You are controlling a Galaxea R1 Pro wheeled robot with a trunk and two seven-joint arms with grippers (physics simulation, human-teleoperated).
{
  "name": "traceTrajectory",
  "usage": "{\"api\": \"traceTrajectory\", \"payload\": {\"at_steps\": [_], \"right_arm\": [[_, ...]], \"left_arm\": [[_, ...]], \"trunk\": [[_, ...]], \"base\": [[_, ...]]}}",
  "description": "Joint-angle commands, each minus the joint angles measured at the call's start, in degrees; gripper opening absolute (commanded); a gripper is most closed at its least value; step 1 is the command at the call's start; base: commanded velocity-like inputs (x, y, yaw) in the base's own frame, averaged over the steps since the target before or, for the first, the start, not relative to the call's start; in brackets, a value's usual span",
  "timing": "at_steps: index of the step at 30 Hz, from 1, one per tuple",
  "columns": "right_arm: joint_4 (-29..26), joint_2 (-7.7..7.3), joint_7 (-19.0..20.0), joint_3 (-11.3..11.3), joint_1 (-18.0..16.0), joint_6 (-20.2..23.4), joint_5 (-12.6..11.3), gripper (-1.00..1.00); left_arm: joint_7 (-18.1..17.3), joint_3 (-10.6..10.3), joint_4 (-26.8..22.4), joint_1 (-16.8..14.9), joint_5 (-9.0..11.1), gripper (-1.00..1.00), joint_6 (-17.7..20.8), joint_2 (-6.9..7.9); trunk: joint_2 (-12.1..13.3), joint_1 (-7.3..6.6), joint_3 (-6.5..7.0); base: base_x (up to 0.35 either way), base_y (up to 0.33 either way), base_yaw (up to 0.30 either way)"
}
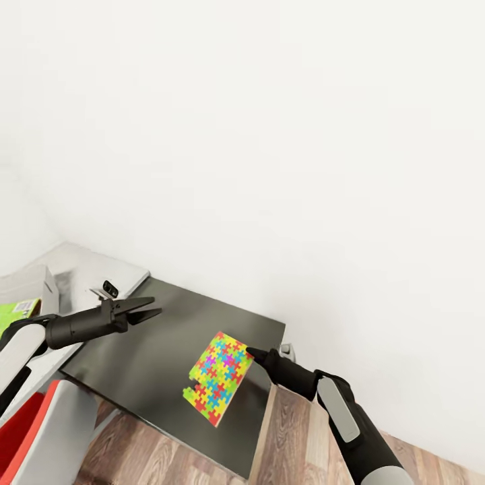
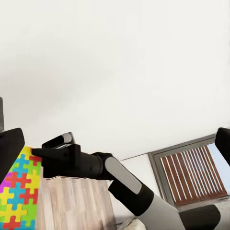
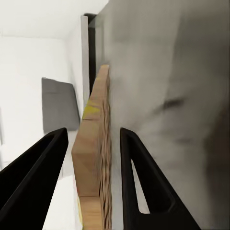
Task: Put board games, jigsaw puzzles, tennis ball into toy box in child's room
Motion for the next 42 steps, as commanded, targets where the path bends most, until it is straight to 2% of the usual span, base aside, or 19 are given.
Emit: {"api": "traceTrajectory", "payload": {"at_steps": [1, 20, 26, 34, 39, 42], "right_arm": [[0.0, -0.02, 0.0, -0.1, 0.0, 0.0, -0.1, -1.0], [0.0, -0.32, 0.1, -0.3, 0.0, -0.4, -0.3, -1.0], [0.0, -0.42, 2.7, -0.4, 0.1, -0.4, -0.3, -1.0], [-0.1, -0.43, 3.3, -0.4, 0.1, -0.4, -0.4, -1.0], [-0.5, -0.43, 3.3, -0.3, 0.2, -0.5, -0.4, -1.0], [-0.6, -0.43, 3.3, -0.4, 0.3, -0.5, -0.4, -1.0]], "left_arm": [[-0.2, -0.1, 0.0, -0.1, 0.0, 1.0, 0.2, 0.04], [-0.2, 0.0, 0.1, -0.1, -0.1, 1.0, 0.2, 0.09], [-0.2, 0.0, 0.1, -0.1, -0.1, 1.0, 0.2, 0.12], [-0.2, 0.0, 0.1, -0.1, -0.1, 1.0, 0.2, 0.12], [-0.2, 0.0, 0.1, -0.1, -0.1, 1.0, 0.2, 0.1], [-0.2, -0.1, 0.1, -0.1, -0.1, 1.0, 0.2, 0.85]], "trunk": [[0.4, -0.21, 0.18], [8.0, -4.38, 4.88], [10.4, -5.7, 6.36], [13.6, -7.46, 8.33], [13.6, -7.46, 8.42], [13.6, -7.46, 8.43]], "base": [[0.0, 0.0, 0.209], [0.0, 0.0, 0.209], [0.0, 0.0, 0.209], [0.0, 0.0, 0.206], [0.0, 0.0, 0.061], [0.0, 0.0, 0.004]]}}
